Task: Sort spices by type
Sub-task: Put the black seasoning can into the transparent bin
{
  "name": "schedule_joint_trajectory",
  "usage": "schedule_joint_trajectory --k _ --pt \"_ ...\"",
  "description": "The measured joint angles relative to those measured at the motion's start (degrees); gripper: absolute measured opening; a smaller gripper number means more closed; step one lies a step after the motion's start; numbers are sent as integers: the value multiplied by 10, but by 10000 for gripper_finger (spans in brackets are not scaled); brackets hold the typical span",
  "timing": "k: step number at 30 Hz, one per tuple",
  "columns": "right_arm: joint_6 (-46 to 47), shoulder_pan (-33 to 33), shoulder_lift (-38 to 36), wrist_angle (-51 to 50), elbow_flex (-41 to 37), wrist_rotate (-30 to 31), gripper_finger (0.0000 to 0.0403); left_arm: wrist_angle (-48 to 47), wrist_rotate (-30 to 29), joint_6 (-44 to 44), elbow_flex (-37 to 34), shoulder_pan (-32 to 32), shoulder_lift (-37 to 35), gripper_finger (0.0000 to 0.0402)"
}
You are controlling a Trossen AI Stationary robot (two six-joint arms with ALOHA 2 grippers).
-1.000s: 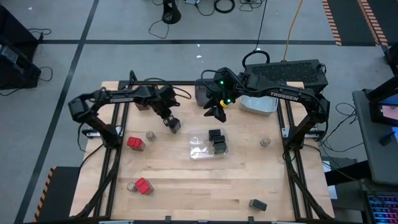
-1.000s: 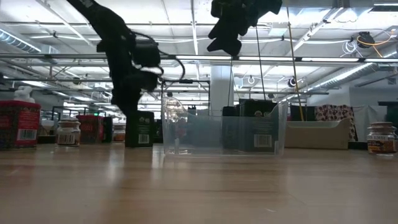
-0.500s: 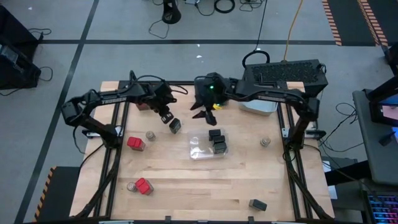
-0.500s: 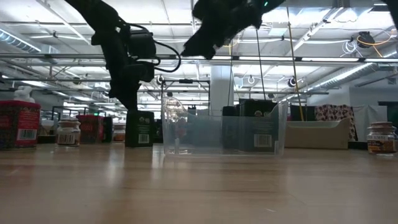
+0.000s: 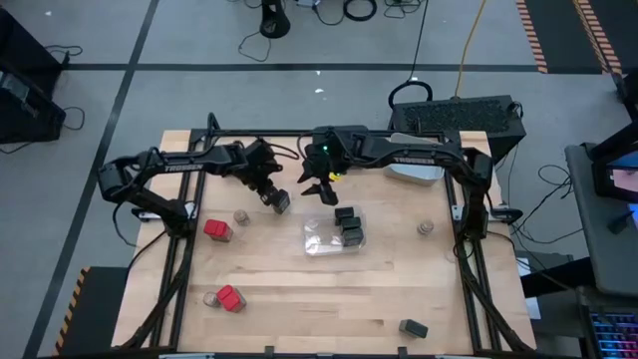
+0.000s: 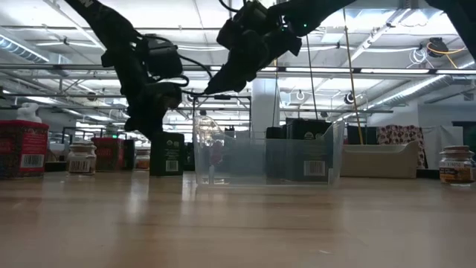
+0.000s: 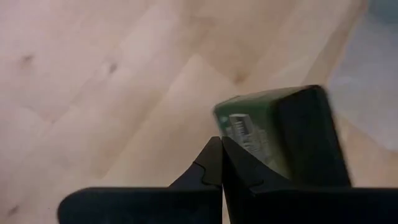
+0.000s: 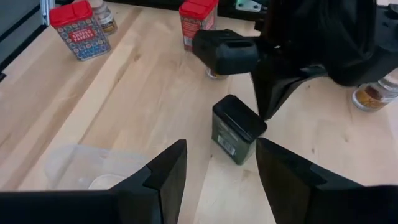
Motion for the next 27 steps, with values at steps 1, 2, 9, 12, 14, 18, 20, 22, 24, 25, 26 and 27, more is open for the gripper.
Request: schedule_joint_trajectory --k 1,2,9,12,14,18,20,22,24,25,26,27 --pt "2 1 1 0 0 0 176 1 0 0 -1 -5 0 0" --pt "6 1 1 0 0 0 176 2 1 -2 -1 -9 0 0" --pt "22 1 1 -1 0 0 176 28 0 -26 -1 -29 5 0" --pt "23 1 1 -1 0 0 176 37 0 -29 -1 -34 15 0" --pt "23 2 1 -1 0 0 176 50 0 -30 -1 -37 25 0" --pt "23 2 1 -1 0 0 176 70 0 -35 -1 -39 36 0" --pt "23 4 1 -2 0 0 176 93 -5 -44 -1 -39 33 0" --pt "23 7 1 -2 1 0 176 101 -6 -45 -1 -37 22 0" --pt "23 9 1 -1 1 0 176 103 -6 -44 0 -34 10 0" --pt "22 9 1 -1 1 0 176 95 -7 -42 0 -33 6 0" --pt "20 10 1 0 1 0 176 83 -10 -40 0 -32 1 0" --pt "17 10 1 2 1 0 176 72 -13 -36 -1 -30 -5 0"
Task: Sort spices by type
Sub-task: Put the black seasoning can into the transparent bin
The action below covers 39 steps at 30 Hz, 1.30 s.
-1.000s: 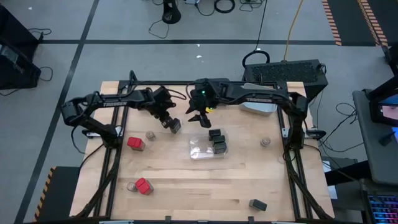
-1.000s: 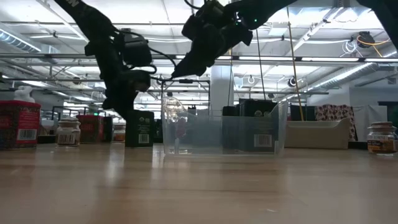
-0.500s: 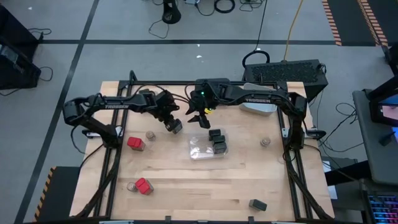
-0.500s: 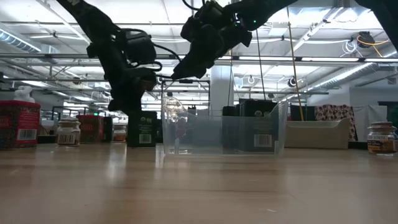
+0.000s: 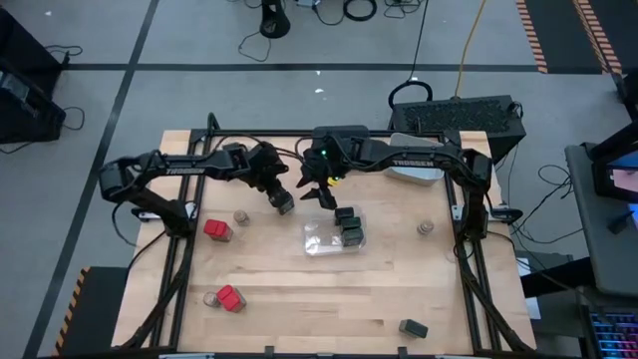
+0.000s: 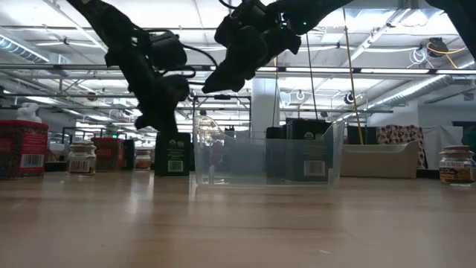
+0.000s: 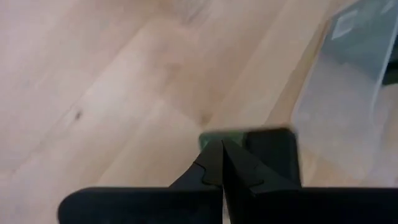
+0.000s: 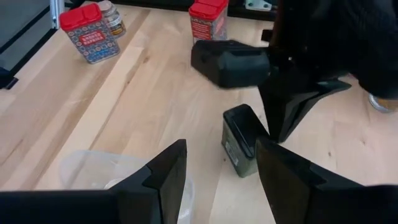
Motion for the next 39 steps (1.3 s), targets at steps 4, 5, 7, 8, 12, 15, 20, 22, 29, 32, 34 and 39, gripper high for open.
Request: schedule_joint_trajectory --k 4,5,7,8,12,15,20,22,29,32,34,39 --pt "-17 -1 0 15 0 1 176 -26 -24 9 0 1 -40 0" --pt "-20 -1 1 22 0 2 176 -32 -30 9 0 2 -52 0" --pt "-22 1 5 42 1 2 178 -40 -40 6 0 4 -77 0" --pt "-23 2 8 47 1 3 180 -48 -44 6 0 5 -92 0" --pt "-24 12 35 100 1 3 197 -66 -55 -13 0 8 -139 0" --pt "-26 21 58 144 1 3 218 -86 -55 -25 1 8 -168 1" --pt "-29 35 94 166 10 3 257 -132 -66 -53 1 8 -220 27" --pt "-39 39 109 157 29 3 268 -137 -76 -60 1 8 -240 39" --pt "-85 44 186 43 171 3 278 -168 -103 -84 1 8 -280 63" --pt "-119 44 226 -59 250 3 279 -180 -104 -84 1 8 -280 65" --pt "-138 44 251 -114 294 6 279 -186 -105 -84 1 8 -280 65" --pt "-170 44 284 -182 348 57 279 -185 -120 -84 1 8 -282 66"
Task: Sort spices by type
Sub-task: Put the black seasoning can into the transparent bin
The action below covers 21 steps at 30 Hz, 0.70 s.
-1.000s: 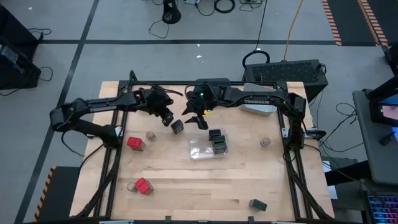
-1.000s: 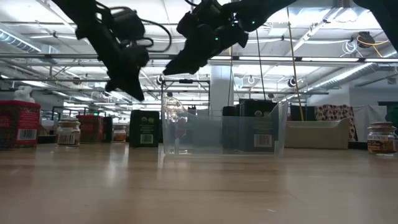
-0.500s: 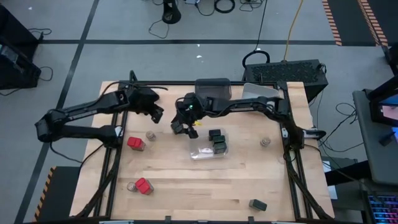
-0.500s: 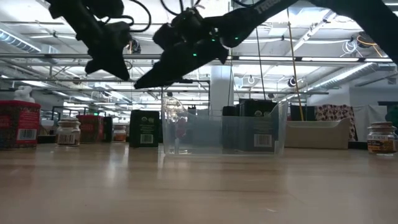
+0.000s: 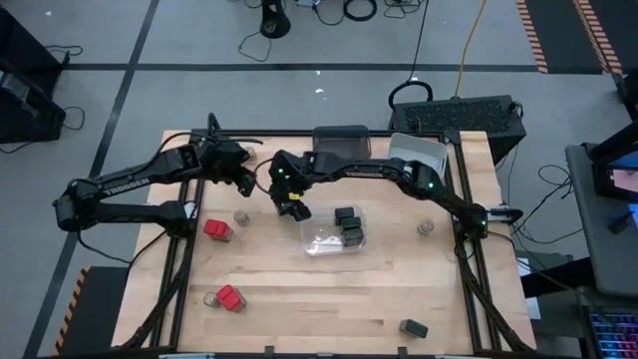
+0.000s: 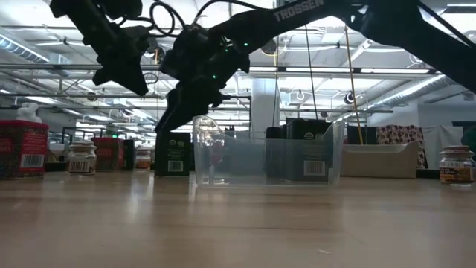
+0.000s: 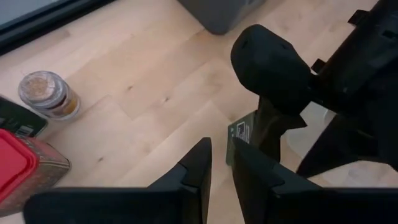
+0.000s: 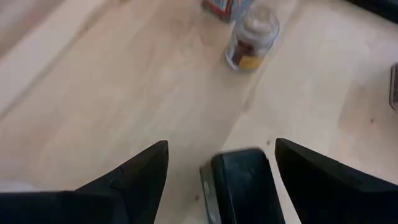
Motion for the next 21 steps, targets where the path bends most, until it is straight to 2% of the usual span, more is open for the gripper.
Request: schedule_joint_trajectory --k 10,21 --pt "-20 -1 2 -12 0 37 272 0 -12 15 0 0 0 66" --pt "-11 -6 2 -40 0 36 194 0 -16 16 0 0 0 66"
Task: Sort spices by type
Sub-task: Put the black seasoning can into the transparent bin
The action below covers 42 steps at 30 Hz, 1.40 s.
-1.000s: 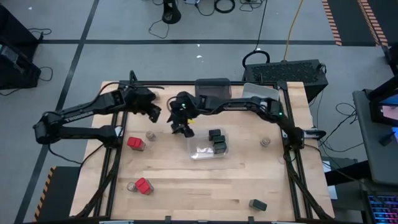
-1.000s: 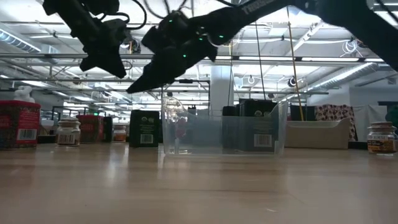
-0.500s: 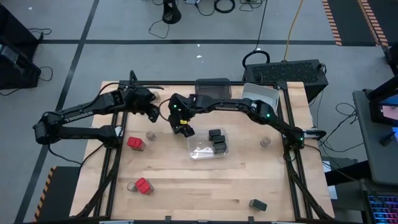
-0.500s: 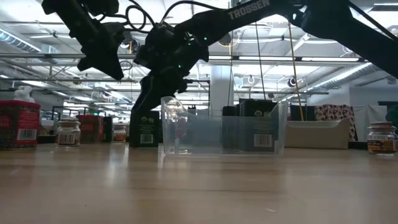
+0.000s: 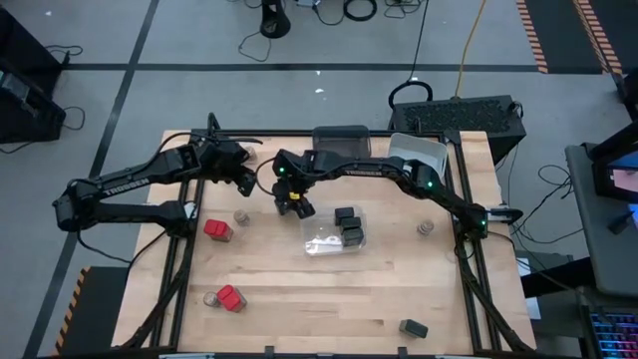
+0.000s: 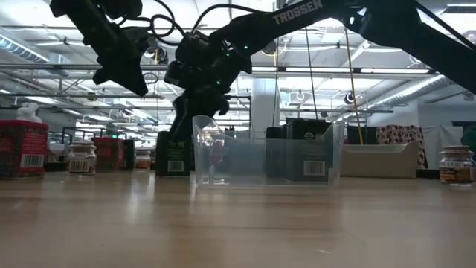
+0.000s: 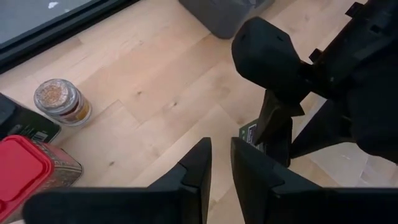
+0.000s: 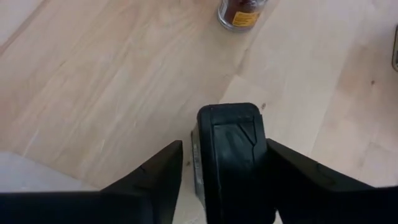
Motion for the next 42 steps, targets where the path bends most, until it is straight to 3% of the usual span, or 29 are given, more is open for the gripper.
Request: schedule_joint_trajectory --k 10,21,28,34,42 --pt "27 0 -3 3 0 17 106 0 0 0 0 0 0 66" --pt "77 -19 -73 -16 10 14 112 -3 0 4 0 0 -3 66" --pt "114 -40 -143 -107 11 -12 108 -2 -2 16 0 3 -23 66" --pt "141 -45 -163 -208 10 -61 108 2 -15 28 0 4 -51 66" --pt "171 -26 -166 -241 10 -61 106 1 -14 44 0 4 -72 66"
